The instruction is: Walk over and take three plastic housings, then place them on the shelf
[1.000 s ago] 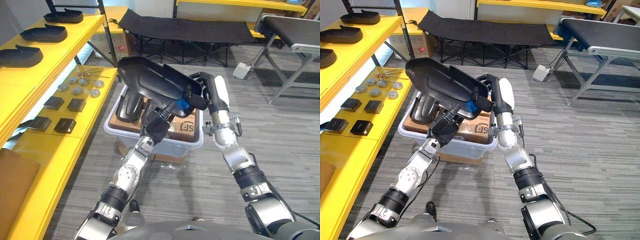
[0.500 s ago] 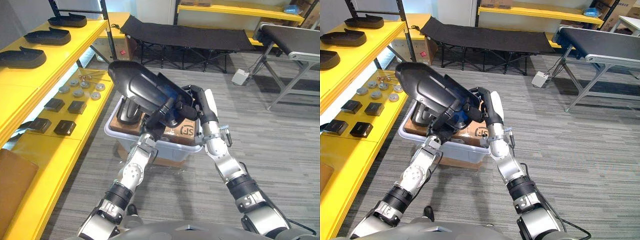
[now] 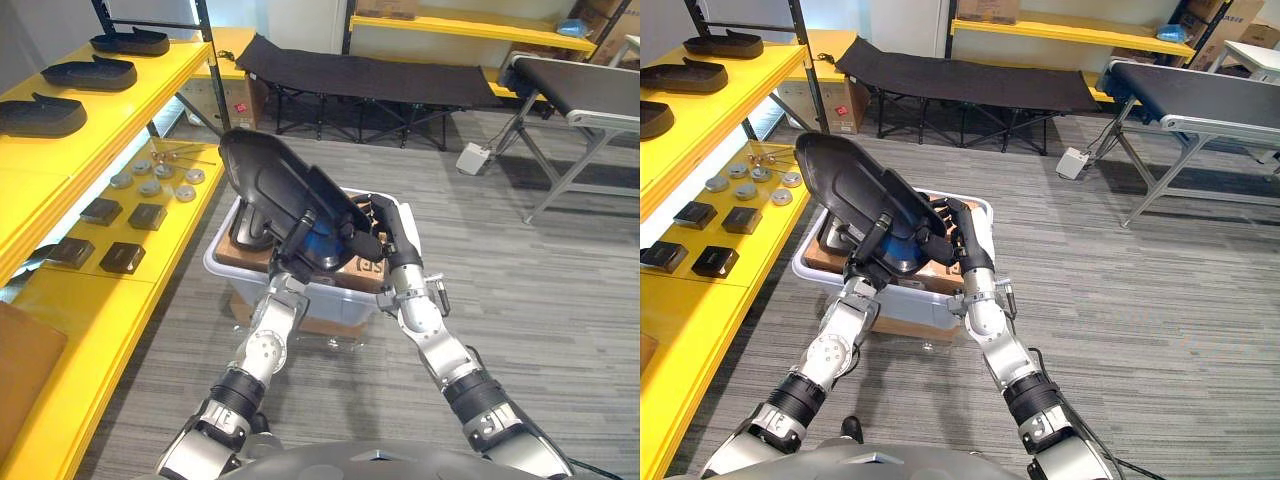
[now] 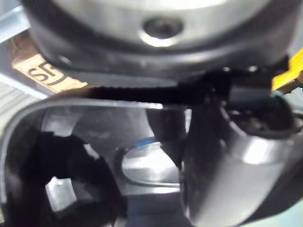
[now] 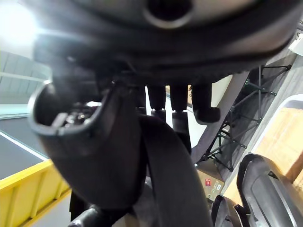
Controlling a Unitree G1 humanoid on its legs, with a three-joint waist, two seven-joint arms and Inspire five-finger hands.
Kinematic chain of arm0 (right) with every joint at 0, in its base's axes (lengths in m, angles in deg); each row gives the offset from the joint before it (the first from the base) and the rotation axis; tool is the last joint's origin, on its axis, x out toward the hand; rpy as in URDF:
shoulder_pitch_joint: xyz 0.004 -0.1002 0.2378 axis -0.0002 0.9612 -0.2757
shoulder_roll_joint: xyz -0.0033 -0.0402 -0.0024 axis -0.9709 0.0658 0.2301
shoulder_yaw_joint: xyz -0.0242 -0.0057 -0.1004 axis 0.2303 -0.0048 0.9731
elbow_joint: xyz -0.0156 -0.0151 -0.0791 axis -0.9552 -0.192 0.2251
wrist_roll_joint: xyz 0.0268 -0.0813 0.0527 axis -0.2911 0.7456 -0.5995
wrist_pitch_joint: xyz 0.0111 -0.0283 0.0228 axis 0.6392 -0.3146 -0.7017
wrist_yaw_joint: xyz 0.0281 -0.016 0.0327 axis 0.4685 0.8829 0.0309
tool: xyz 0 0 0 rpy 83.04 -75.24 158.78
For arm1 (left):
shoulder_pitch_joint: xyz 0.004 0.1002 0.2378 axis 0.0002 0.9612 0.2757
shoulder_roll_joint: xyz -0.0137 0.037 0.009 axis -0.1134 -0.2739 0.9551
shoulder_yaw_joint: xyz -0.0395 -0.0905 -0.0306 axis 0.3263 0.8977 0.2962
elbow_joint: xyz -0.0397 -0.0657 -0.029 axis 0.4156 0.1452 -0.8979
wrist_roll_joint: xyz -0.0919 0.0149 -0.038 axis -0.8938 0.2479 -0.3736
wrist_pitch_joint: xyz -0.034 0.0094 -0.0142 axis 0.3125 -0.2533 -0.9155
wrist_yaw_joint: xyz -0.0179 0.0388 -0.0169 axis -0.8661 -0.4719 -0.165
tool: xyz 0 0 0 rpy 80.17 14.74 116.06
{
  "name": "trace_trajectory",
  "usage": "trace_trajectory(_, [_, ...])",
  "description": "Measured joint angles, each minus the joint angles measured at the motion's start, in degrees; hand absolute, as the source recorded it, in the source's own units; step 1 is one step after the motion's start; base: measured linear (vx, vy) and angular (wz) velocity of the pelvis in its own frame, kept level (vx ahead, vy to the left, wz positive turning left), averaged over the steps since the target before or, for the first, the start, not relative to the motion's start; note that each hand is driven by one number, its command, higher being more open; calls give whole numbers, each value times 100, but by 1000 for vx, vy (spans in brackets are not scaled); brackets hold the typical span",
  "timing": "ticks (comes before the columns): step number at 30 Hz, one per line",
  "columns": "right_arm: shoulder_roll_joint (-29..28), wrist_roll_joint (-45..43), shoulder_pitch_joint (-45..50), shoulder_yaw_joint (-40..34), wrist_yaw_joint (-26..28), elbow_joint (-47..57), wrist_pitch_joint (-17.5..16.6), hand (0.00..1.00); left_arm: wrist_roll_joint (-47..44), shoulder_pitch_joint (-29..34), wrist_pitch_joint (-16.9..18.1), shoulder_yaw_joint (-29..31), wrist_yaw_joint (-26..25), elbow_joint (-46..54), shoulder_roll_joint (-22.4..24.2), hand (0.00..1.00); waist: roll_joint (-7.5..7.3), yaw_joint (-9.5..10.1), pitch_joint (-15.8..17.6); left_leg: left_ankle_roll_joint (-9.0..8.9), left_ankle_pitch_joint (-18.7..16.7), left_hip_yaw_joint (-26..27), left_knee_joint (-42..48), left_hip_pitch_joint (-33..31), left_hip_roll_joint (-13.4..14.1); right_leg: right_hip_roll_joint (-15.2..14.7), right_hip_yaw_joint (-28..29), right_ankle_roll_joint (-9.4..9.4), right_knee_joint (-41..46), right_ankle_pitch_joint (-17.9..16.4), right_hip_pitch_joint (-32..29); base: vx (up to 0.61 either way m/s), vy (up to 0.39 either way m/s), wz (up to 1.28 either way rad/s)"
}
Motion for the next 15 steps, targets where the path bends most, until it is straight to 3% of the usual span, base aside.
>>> trace_trajectory(4, [7,-19,83,82,-81,39,2,0,63,0,23,1,6,-49,-2,0,-3,-9,-2,1,1,1,-1,3,2,1,11,-1,0,12,-1,0,0,0])
trace_trajectory(5, [7,-23,83,82,-81,39,2,100,60,0,25,0,9,-49,-2,0,-5,-11,-3,1,1,3,-1,5,2,1,14,-1,1,14,-1,0,0,0])
trace_trajectory(12, [-12,-201,120,465,-34,159,-73,100,540,6,229,1,-46,-22,-4,0,-13,-57,-8,5,4,6,-11,15,4,0,21,-7,-19,30,8,0,0,0])
trace_trajectory(15, [18,-317,205,500,-28,177,-58,100,1770,5,366,14,-555,87,-5,0,-15,-28,-9,6,4,-2,-9,16,3,1,13,-2,-39,48,24,0,0,0])
